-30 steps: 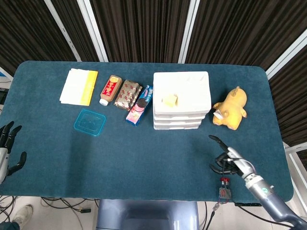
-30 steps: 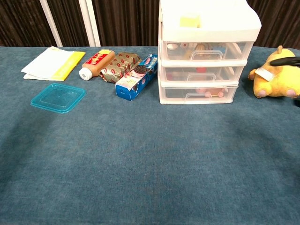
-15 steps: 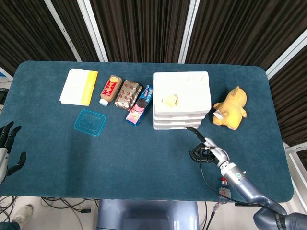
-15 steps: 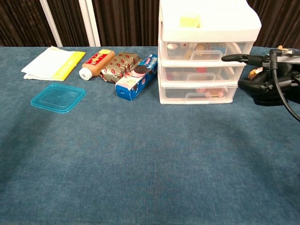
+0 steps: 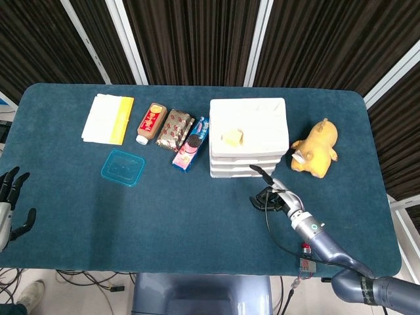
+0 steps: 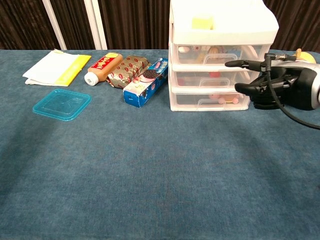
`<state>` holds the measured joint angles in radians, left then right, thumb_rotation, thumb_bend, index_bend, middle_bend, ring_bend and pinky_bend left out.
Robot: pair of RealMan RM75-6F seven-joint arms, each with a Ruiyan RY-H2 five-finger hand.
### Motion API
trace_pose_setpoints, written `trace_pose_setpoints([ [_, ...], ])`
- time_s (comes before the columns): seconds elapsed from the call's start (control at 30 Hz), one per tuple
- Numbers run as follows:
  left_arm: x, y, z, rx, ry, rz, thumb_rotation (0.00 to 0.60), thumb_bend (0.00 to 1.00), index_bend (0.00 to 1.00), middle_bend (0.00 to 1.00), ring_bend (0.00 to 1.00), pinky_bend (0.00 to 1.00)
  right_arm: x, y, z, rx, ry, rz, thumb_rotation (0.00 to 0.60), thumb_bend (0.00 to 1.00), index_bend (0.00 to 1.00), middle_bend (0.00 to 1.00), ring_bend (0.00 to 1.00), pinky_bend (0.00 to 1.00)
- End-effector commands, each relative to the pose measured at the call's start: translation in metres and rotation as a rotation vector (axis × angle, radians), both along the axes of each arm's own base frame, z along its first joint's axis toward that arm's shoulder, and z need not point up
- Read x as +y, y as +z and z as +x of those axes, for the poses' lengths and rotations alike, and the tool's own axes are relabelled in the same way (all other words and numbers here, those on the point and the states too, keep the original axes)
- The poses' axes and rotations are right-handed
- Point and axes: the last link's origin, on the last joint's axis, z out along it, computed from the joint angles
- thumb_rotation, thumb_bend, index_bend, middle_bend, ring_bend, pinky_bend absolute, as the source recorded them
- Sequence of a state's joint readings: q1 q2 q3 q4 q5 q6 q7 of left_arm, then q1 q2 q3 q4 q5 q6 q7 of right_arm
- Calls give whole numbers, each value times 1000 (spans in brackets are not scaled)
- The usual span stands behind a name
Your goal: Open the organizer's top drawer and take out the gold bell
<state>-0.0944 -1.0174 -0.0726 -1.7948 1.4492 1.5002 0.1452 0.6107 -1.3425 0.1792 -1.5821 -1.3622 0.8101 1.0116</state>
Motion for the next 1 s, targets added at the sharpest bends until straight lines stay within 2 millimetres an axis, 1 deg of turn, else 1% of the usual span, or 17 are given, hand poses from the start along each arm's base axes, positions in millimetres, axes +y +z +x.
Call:
trace_pose_setpoints([
  [0.03, 0, 0, 0, 2, 2, 0, 600, 422, 73, 3, 0, 0, -4, -3, 2, -16, -8, 3, 600, 487, 0, 988, 1000, 1000],
  [0.4, 1, 1, -2, 2, 8, 5, 600, 422, 73, 4, 0, 0, -18, -9, 10, -36, -16, 8, 600, 486, 0, 987, 1000, 1000],
  [0.73, 1, 1, -3, 5, 10, 6, 600, 422, 72, 4, 0, 0, -23, -14, 15, -64, -19, 27, 600, 487, 0, 988, 1000, 1000],
  [1.0, 2, 2, -3, 7, 11, 7, 600, 422, 72, 4, 0, 0, -26, -16, 21, -83, -6, 46, 600, 487, 43, 988, 1000, 1000],
])
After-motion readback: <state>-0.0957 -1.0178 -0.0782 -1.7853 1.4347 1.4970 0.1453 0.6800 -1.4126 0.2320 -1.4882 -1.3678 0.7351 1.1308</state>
